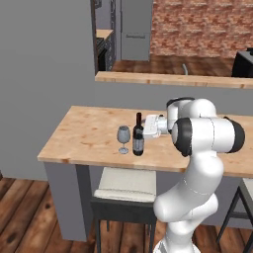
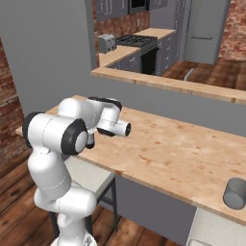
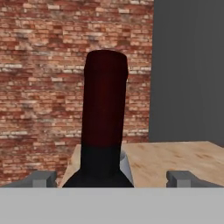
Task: There is a wine glass and glass cup on the dining counter. Place the wine bottle next to the wine glass and the juice bottle next to the glass cup.
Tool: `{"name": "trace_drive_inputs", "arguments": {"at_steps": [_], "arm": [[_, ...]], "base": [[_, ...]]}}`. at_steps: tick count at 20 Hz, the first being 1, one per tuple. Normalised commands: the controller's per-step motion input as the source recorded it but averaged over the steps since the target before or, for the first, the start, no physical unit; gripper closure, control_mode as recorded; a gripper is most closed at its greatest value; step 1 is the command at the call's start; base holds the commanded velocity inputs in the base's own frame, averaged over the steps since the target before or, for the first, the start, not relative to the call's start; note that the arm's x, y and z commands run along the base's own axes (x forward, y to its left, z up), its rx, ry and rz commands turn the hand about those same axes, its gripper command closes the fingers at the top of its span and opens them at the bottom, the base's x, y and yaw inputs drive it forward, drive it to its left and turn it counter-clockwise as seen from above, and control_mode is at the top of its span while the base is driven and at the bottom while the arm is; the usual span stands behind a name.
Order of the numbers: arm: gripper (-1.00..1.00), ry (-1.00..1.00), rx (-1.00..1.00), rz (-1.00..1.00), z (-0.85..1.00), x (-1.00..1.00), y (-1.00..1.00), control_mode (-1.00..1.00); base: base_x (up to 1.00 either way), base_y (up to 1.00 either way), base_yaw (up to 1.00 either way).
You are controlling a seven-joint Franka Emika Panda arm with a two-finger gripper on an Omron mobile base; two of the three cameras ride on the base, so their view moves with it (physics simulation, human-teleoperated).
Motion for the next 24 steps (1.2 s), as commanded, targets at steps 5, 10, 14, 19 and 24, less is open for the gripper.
{"name": "trace_drive_inputs", "arguments": {"at_steps": [5,10,14,19,24], "arm": [[-1.0,0.0,0.0,0.0,0.0,0.0,-0.09,-1.0],[-1.0,0.01,0.0,0.0,0.0,-0.07,-0.12,-1.0],[-1.0,0.04,0.0,0.0,0.0,-0.07,-0.1,-1.0],[-1.0,0.05,0.0,0.0,0.0,-0.13,-0.06,-1.0],[-1.0,0.07,0.0,0.0,0.0,-0.13,-0.02,-1.0]], "base": [[0.0,0.0,0.0],[0.0,0.0,0.0],[0.0,0.0,0.0],[0.0,0.0,0.0],[0.0,0.0,0.0]]}}
